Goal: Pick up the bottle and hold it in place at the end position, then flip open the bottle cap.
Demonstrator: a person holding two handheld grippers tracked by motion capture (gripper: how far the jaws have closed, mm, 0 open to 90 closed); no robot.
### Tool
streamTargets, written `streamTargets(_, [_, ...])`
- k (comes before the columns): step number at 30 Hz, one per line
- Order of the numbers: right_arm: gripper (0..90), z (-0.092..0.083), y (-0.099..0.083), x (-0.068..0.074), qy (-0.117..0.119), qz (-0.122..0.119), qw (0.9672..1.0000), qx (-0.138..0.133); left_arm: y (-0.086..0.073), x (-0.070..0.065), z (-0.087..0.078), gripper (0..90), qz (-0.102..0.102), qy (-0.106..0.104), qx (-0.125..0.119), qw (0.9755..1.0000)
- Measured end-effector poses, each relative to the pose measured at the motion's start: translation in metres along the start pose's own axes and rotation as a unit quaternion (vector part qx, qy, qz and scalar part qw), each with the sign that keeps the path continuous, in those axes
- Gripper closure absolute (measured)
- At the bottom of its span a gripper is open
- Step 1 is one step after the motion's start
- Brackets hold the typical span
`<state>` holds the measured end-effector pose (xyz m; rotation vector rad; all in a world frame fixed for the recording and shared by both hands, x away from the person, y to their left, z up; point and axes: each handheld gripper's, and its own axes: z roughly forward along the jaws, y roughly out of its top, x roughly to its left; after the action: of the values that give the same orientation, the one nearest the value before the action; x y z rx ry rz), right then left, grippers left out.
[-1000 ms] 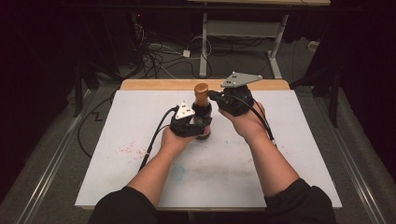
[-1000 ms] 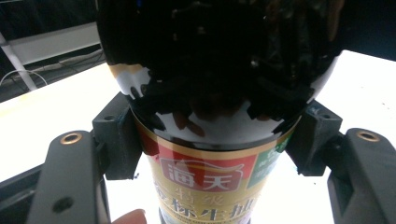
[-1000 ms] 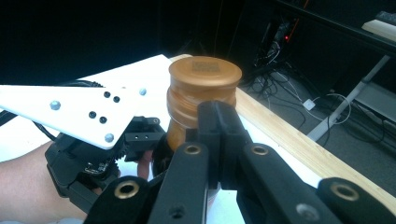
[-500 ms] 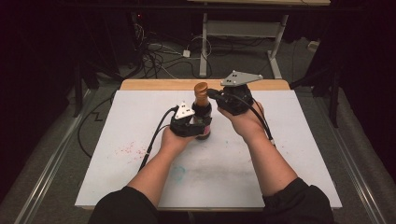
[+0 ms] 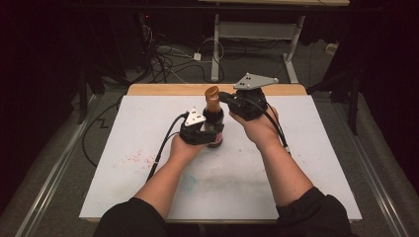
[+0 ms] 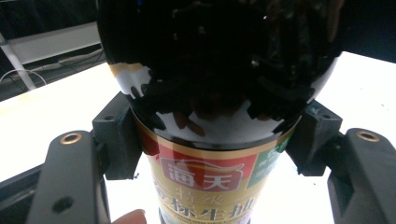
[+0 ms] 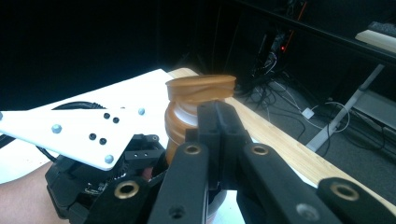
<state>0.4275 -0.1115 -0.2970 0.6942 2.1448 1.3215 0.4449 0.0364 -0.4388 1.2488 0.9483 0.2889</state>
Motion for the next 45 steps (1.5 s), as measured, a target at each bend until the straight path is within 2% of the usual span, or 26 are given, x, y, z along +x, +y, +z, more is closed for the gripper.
streamTargets(30, [90.0, 0.003, 0.004, -0.002, 0.001, 0.004, 1.0000, -0.006, 0.000, 0.000, -0.001, 29.6, 0.002, 0.000, 0.001, 1.0000])
streamTargets(45, [90.0, 0.006, 0.017, 0.001, -0.003, -0.002, 0.9999, -0.013, -0.001, 0.000, 0.000, 29.6, -0.003, -0.003, -0.007, 1.0000])
